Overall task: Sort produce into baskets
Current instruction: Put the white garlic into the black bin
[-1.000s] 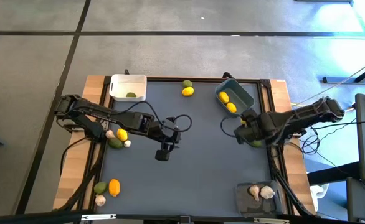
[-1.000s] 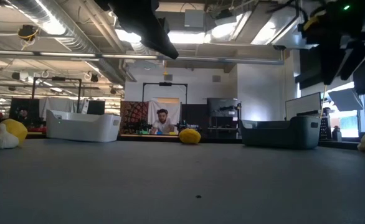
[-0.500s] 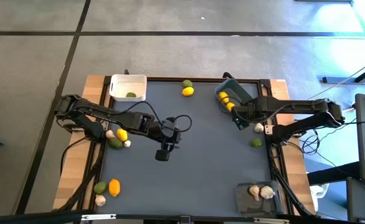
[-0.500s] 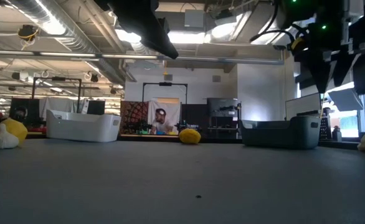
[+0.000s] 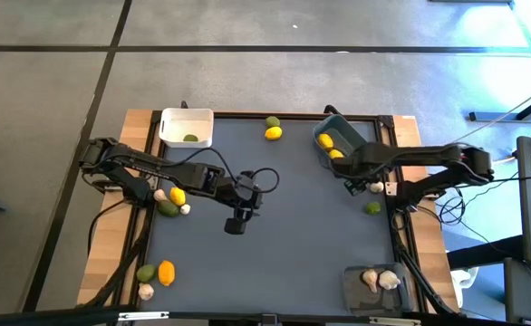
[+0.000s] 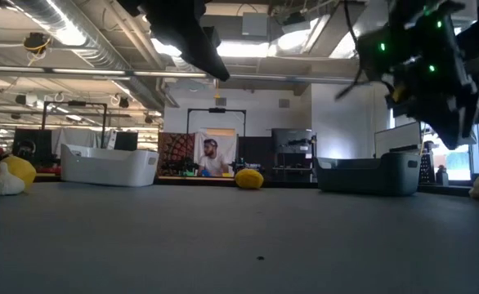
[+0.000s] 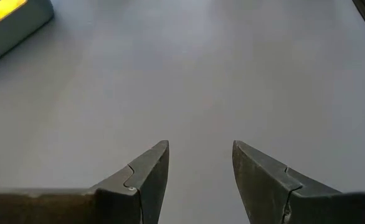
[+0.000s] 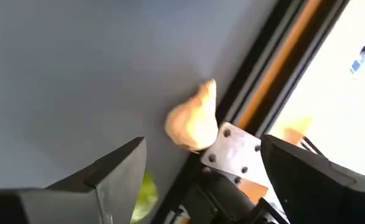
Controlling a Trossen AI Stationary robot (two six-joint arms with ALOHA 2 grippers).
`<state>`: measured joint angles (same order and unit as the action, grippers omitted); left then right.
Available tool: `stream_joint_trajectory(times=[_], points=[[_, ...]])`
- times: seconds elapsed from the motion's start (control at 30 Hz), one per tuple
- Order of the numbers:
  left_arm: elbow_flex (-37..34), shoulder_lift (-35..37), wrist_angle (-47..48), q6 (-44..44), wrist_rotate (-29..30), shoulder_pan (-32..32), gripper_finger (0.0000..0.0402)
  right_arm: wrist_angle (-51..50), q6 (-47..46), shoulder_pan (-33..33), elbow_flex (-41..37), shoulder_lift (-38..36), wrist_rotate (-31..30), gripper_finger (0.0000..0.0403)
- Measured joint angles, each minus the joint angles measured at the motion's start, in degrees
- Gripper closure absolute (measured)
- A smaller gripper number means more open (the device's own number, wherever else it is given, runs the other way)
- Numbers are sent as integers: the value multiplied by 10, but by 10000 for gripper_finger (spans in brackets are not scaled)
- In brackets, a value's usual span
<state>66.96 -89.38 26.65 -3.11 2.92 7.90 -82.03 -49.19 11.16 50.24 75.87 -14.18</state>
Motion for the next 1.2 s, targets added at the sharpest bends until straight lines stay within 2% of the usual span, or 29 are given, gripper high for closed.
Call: stream_joint_trajectory(times=[0.17, 0.6, 1.07, 1.2], points=[[0, 0, -2, -2, 0, 0, 229, 29, 2, 22, -42, 26, 24, 91], [0, 0, -2, -1, 0, 0, 229, 32, 39, 81, -40, 131, 33, 91], [0, 0, -2, -2, 0, 0, 229, 90, 106, 85, -62, 246, 48, 91], [0, 0, -2, -2, 0, 0, 229, 91, 110, 85, -62, 256, 46, 106]])
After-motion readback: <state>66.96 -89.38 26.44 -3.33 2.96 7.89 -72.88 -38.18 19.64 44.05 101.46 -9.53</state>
